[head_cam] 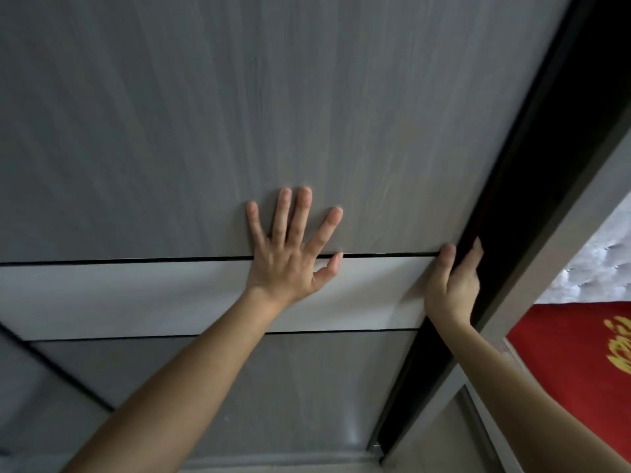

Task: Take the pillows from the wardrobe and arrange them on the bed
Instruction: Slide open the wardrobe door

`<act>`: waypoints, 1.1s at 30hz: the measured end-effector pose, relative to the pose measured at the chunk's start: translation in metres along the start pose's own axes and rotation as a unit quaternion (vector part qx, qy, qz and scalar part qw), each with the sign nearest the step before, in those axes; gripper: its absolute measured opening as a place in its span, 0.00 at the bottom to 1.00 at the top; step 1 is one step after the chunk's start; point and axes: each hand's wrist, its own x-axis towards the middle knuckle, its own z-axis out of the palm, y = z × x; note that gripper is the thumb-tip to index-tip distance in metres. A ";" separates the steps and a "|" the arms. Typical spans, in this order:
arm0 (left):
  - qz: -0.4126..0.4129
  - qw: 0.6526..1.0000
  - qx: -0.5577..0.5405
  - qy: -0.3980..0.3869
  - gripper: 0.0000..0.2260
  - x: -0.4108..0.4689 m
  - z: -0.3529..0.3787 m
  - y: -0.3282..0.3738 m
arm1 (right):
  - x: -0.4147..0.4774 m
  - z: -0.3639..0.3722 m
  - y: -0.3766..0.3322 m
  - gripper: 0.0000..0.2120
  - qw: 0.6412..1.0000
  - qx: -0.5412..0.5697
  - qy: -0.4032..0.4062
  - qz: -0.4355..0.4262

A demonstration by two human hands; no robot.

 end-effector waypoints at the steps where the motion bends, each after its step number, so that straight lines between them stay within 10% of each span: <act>1: -0.001 1.000 0.000 -0.004 0.36 0.000 -0.001 0.000 | -0.002 -0.003 0.001 0.32 1.000 0.010 -0.011 -0.003; 15: -0.117 0.984 0.031 -0.132 0.47 -0.045 -0.016 0.005 | -0.032 0.028 -0.012 0.29 0.990 0.112 -0.046 -0.068; 33: -0.117 0.986 0.020 -0.119 0.47 -0.109 -0.037 -0.166 | -0.126 0.135 -0.101 0.29 0.985 0.088 -0.111 -0.100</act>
